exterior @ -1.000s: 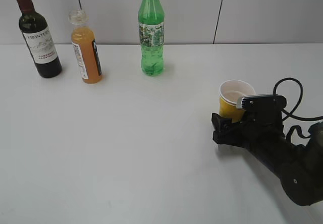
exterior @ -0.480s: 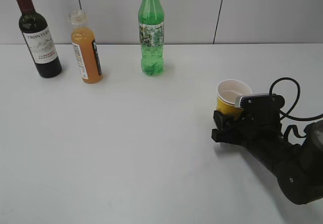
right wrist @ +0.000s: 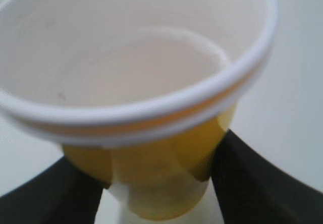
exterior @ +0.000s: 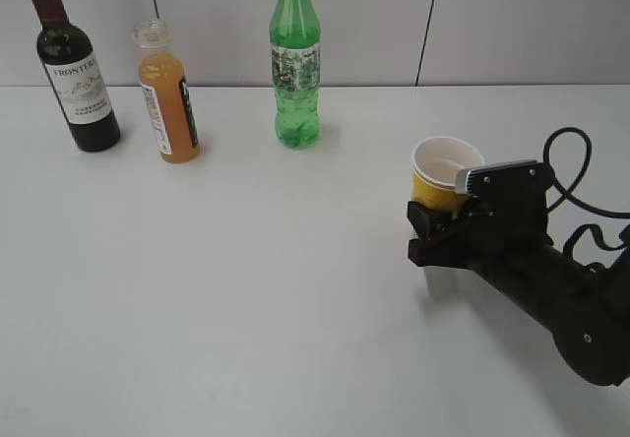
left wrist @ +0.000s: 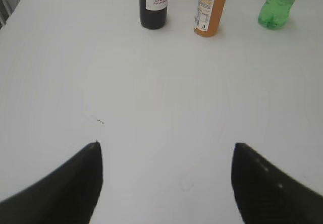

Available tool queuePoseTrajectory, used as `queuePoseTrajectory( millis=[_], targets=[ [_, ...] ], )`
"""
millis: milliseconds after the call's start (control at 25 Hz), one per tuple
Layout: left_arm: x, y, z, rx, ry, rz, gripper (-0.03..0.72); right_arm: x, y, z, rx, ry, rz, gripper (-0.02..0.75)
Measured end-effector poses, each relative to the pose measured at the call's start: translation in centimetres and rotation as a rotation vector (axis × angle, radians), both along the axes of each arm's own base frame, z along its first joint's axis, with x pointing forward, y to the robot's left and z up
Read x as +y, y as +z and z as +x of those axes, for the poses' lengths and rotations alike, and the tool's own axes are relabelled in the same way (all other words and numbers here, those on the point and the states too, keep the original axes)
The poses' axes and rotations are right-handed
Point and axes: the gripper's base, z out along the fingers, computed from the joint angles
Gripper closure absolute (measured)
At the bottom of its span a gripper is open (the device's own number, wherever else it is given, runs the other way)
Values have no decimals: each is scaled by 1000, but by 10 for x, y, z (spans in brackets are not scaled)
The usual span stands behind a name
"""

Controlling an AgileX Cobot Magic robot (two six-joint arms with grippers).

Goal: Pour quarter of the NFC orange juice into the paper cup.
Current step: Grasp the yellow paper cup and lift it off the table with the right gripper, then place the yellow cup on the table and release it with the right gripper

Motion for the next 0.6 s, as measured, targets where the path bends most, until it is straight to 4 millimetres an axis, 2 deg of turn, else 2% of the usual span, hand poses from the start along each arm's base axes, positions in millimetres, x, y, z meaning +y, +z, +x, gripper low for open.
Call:
queuePoseTrajectory(
  millis=[120,280,440,600],
  targets=[
    [0,0,0,0,0,0,101,14,15,2,-61,141,12,258],
    [0,0,0,0,0,0,101,51,30,8,-172,511,12,258],
    [0,0,0,0,0,1,101,83,45,22,-230,823,-27,258],
    [0,0,0,0,0,1,104,98,45,35,-175,964,-51,258]
  ],
)
